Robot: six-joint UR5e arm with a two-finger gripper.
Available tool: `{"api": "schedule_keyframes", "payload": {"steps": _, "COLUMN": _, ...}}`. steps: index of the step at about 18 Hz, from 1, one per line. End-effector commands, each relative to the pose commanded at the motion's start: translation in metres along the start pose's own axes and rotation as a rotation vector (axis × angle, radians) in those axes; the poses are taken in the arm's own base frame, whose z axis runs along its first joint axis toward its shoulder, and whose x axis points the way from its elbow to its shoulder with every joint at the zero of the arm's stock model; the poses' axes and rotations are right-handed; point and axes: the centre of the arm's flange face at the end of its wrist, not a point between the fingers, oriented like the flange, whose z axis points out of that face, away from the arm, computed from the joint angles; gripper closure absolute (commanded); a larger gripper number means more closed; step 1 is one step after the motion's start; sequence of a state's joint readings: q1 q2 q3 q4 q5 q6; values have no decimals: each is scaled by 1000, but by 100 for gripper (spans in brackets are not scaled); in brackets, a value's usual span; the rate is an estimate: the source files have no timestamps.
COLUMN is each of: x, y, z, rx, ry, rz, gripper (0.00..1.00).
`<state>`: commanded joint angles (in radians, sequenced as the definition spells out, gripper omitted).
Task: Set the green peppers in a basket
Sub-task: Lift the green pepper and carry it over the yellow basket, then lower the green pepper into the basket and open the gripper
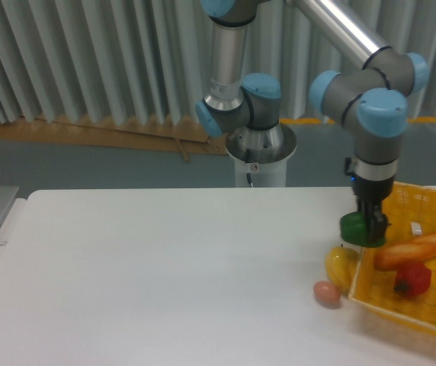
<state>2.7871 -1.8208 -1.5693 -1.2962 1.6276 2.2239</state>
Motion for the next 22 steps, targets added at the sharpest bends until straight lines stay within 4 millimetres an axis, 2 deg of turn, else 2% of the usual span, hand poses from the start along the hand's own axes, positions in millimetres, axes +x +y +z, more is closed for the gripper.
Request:
{"api": "schedule_keyframes", "payload": {"steps": 3, "x": 11, "y": 27, "z": 6, "rx": 2, "ry": 4, "rz": 36, "gripper": 55}}
{"api": "schedule_keyframes", "payload": {"steps": 5, "x": 11, "y": 35, "z": 13, "rx": 6, "ry": 11, "rz": 50, "gripper": 55}}
{"api": "schedule_keyframes", "payload": {"steps": 10, "x": 11, "y": 66, "z": 42, "rx": 13, "ry": 17, "rz": 84, "gripper": 55}}
{"api": "schedule_keyframes", "payload": {"steps": 13, "x": 6, "y": 73, "z": 58, "rx": 18, "ry": 21, "rz": 110, "gripper": 55}}
{"api": "schedule_keyframes", "payload": {"steps": 20, "x": 10, "y": 82, "z": 60, "rx": 20, "ry": 22, "rz": 129, "gripper": 55}}
{"api": "schedule_keyframes", "payload": {"steps": 21, "x": 10, "y": 82, "z": 60, "rx": 20, "ry": 22, "rz": 127, "gripper": 53}}
{"api": "schedule_keyframes", "payload": {"steps": 22, "x": 10, "y": 80, "z": 60, "rx": 19, "ry": 22, "rz": 127, "gripper": 37}}
